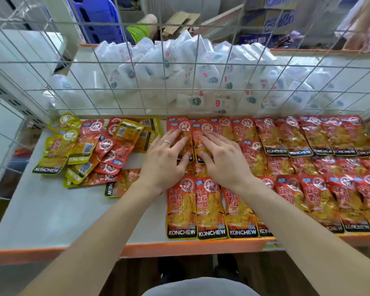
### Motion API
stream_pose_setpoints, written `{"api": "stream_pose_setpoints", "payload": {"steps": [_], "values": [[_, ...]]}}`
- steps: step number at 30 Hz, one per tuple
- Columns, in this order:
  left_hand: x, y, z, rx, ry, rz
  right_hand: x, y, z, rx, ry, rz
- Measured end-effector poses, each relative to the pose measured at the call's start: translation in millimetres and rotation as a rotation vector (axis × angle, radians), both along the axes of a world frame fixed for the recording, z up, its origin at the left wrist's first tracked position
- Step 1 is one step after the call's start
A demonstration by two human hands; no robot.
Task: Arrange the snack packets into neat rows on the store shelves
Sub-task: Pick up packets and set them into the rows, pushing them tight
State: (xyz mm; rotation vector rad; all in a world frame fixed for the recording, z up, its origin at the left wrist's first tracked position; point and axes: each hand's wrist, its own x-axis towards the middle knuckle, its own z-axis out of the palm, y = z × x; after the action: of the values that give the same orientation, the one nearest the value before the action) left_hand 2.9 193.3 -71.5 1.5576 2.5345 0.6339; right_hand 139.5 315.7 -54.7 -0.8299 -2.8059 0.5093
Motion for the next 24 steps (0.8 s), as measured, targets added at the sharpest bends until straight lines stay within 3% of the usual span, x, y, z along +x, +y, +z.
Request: {"api": "stream_pose_setpoints", "payload": {"steps": [19, 24], "values": [[-1.8, 13.8, 6.9, -0.042, 0.027, 0.055, -16.8, 12.7, 1.9, 0.026, -0.080, 0.001], [-0.3, -22.3, 9.7, 0.076, 0.055, 0.151, -23.7, -5.9, 16.1, 0.065, 0.135, 0.000]]}}
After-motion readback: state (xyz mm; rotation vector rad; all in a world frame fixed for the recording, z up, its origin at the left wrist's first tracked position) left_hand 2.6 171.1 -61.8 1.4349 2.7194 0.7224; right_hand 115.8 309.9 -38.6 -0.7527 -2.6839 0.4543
